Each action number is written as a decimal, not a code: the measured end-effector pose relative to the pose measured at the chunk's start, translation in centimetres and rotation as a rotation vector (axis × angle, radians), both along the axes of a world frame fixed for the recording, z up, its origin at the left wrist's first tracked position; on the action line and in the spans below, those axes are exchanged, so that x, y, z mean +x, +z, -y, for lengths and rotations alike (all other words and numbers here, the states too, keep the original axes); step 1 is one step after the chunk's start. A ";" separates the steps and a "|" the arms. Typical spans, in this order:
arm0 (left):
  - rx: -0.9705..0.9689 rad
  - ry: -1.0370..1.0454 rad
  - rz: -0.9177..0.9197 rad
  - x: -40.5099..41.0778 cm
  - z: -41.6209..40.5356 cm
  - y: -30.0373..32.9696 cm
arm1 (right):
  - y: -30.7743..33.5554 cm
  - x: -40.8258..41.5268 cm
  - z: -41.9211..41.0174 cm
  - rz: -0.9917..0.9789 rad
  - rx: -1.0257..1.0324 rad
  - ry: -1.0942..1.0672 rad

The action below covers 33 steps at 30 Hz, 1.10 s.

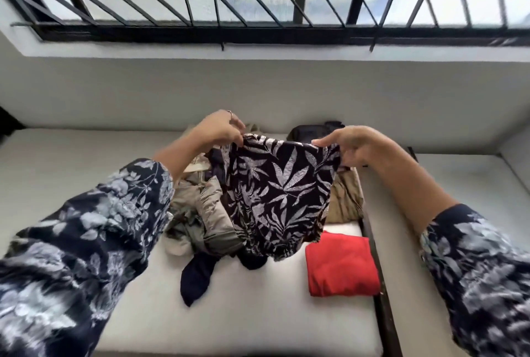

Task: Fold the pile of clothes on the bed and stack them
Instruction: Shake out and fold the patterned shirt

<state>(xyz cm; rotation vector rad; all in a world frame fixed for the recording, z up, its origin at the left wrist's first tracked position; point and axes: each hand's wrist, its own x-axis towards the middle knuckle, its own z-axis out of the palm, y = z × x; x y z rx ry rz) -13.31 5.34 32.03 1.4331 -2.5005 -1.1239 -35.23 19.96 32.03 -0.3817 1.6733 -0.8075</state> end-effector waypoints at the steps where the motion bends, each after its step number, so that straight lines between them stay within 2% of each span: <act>1: -0.022 0.021 0.001 -0.3 -0.1 0.2 | 0.3 -0.2 0.1 -0.067 0.021 0.000; 3: 0.000 0.084 -0.063 -1.1 -0.5 0.5 | 0.4 -0.4 0.1 -0.177 0.000 -0.046; 4: 0.033 0.125 -0.119 -1.4 -0.6 0.6 | 0.6 -0.4 0.0 -0.166 -0.041 -0.097; 6: 0.153 0.241 -0.258 -1.9 -1.1 0.8 | 0.9 -0.5 -0.2 -0.046 -0.150 -0.228; 9: 0.435 0.449 -0.438 -2.1 -1.5 0.6 | 0.3 -1.0 -0.8 0.182 -0.410 -0.430; 10: 0.529 0.492 -0.467 -2.0 -1.5 0.3 | -0.5 -1.2 -1.0 0.152 -0.425 -0.384; 11: 0.605 0.509 -0.461 -1.9 -1.5 -0.2 | -1.0 -0.7 -1.4 0.065 -0.390 -0.242; 13: 0.689 0.447 -0.354 -1.4 -1.6 -1.2 | -1.5 0.3 -2.3 -0.163 -0.197 0.169; 15: 0.646 0.348 -0.222 -1.1 -1.6 -2.4 | -1.5 0.4 -2.7 -0.344 -0.103 0.368; 18: 0.512 0.243 -0.059 -0.8 -2.0 -2.3 | -1.5 -0.6 -2.1 -0.641 -0.187 0.459; 20: 0.472 0.154 0.083 -1.0 -2.4 -1.6 | -1.6 -0.6 -1.5 -0.752 -0.159 0.588; 22: 0.450 0.033 0.220 -1.5 -3.2 -0.8 | -2.7 -0.7 -0.8 -0.781 -0.145 0.634; 23: 0.392 -0.041 0.303 -1.8 -3.6 -0.5 | -3.2 -0.9 -0.7 -0.800 -0.140 0.650; 26: 0.010 -0.229 0.609 -3.0 -4.3 -1.4 | -4.4 -1.4 -0.9 -0.896 -0.067 0.826; 29: -0.194 -0.206 0.602 -3.8 -5.1 -3.7 | -5.7 -1.2 -1.2 -1.104 0.036 0.957; 33: -0.250 -0.009 0.383 -3.3 -5.0 -6.5 | -7.1 -1.0 -1.9 -1.276 -0.075 0.784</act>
